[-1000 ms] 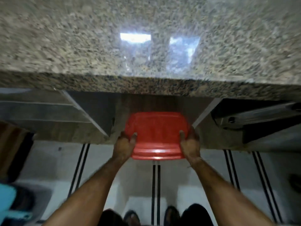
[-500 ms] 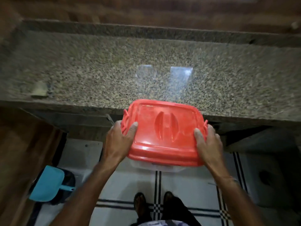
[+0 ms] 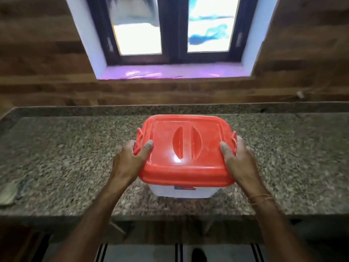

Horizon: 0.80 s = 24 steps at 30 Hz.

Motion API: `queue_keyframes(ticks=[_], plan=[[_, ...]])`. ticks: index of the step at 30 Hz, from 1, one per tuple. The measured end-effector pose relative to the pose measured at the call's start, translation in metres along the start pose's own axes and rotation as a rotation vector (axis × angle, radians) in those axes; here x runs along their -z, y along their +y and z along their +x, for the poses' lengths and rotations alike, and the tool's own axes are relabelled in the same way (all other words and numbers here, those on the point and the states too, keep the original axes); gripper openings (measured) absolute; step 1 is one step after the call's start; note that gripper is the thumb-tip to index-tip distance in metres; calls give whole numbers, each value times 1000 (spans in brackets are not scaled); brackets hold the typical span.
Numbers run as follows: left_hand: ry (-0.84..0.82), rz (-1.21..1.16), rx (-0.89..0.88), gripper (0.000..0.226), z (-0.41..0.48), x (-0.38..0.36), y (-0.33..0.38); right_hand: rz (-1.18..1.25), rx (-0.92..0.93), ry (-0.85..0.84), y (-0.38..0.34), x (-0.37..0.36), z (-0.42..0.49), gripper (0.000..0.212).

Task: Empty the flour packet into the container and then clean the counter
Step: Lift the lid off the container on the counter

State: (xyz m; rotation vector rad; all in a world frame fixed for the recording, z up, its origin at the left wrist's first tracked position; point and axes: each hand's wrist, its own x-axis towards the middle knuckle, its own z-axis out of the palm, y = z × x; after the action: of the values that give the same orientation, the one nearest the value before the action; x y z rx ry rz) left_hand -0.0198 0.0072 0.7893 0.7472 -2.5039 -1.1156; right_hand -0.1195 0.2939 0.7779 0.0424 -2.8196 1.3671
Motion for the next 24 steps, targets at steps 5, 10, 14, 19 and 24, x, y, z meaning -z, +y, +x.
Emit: queue_keyframes(ticks=[5, 10, 14, 19, 24], plan=[[-77, -37, 79, 66, 63, -50, 8, -46, -25, -74, 6, -14, 86, 80], [-104, -72, 126, 59, 97, -70, 11, -84, -34, -122, 10, -25, 131, 69], [-164, -127, 238, 79, 121, -73, 8, 5, -105, -130, 9, -29, 147, 50], [-242, -214, 241, 84, 138, -70, 0, 120, -195, -94, 11, -33, 157, 54], [-204, -315, 308, 74, 150, -66, -21, 210, -230, -25, 22, -45, 165, 59]])
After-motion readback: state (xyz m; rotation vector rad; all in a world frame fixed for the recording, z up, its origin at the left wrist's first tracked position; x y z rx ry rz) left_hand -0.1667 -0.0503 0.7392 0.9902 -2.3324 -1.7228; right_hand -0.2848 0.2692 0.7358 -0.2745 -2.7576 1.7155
